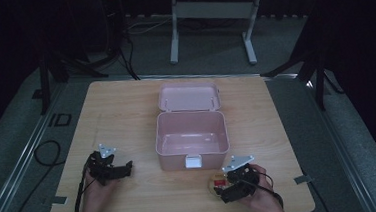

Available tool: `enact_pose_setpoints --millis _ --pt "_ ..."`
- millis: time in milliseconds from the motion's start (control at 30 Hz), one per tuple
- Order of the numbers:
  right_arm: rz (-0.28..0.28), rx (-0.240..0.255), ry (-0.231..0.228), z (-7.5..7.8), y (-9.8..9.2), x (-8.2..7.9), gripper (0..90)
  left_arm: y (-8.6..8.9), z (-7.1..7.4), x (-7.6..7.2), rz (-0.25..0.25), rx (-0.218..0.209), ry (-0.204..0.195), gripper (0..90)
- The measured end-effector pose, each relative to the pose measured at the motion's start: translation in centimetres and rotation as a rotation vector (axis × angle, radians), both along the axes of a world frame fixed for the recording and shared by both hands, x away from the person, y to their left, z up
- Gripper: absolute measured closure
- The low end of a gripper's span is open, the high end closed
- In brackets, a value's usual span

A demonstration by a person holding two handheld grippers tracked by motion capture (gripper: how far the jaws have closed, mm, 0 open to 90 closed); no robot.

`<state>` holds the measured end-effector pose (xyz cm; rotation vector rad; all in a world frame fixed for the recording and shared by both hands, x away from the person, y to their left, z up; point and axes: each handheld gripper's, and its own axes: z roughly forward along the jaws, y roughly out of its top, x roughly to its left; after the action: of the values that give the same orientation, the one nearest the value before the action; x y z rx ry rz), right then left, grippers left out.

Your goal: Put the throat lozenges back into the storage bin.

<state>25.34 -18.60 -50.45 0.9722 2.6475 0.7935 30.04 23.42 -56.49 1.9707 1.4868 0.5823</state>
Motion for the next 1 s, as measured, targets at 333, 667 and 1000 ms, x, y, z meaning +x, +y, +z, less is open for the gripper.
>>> enact_pose_setpoints --millis 333,667,1000 --pt "0.016 -0.016 0.032 -0.8 0.8 0.3 12.9 0.0 0.0 0.0 0.000 0.000 0.000 3.3" --pt "0.028 -0.041 0.042 -1.5 1.4 0.5 12.8 0.0 0.0 0.0 0.000 0.000 0.000 3.3" --pt "0.034 -0.062 0.061 -2.0 1.6 0.8 13.1 0.0 0.0 0.0 0.000 0.000 0.000 3.3"
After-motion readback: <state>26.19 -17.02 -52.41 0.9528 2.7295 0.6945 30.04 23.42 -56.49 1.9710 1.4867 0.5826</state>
